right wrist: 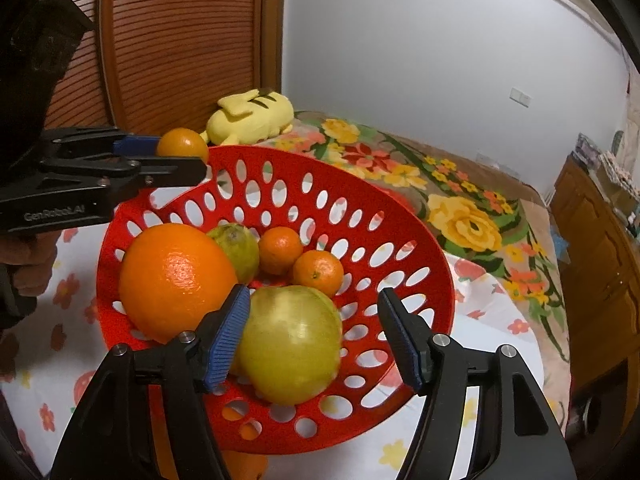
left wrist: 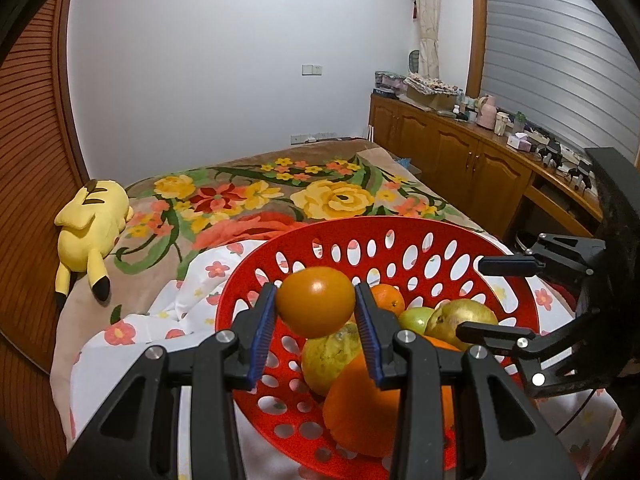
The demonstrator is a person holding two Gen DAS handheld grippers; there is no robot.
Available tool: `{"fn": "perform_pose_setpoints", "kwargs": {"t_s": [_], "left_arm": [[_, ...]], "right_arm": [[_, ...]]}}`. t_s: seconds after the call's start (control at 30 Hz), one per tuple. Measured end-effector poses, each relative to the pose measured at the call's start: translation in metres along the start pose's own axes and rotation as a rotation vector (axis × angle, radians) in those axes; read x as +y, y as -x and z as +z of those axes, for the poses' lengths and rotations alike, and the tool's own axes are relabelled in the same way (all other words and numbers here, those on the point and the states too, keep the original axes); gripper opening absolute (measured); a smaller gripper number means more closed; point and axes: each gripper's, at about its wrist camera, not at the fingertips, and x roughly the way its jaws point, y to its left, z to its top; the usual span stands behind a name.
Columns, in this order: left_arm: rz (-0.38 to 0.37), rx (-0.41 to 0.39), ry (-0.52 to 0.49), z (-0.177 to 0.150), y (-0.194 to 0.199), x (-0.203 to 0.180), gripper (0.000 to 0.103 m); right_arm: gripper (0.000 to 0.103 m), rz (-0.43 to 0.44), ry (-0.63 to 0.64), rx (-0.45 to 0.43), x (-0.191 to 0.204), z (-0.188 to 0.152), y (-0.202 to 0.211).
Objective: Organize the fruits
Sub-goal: 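Lower the large yellow fruit into the basket and open the right tool while the left tool releases the tangerine, then move both open tools back toward the large orange and small tangerine on the cloth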
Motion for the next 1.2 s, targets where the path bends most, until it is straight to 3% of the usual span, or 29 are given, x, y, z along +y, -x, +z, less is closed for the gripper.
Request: {"fn": "perform_pose_setpoints", "kwargs": {"t_s": [0.57, 0.73, 1.2], "left_arm": [[-0.006, -0.023, 0.003, 0.001, 0.008, -0.005, 0.038], [-0.02, -0.046, 0.008, -0.006, 0.028, -0.009, 0.048], [-0.048, -0.111, -0.024, -0.03, 0.094, -0.041, 0.059]], "right_arm": [[0.068, -0.004, -0.028, -0.044, -0.001, -0.005, 0.021], [0.068, -0.01, -0.05, -0.068, -0.001, -0.009, 0.039], [0.068, -0.031, -0.104, -0.12, 0.016, -0.042, 0.097]]}}
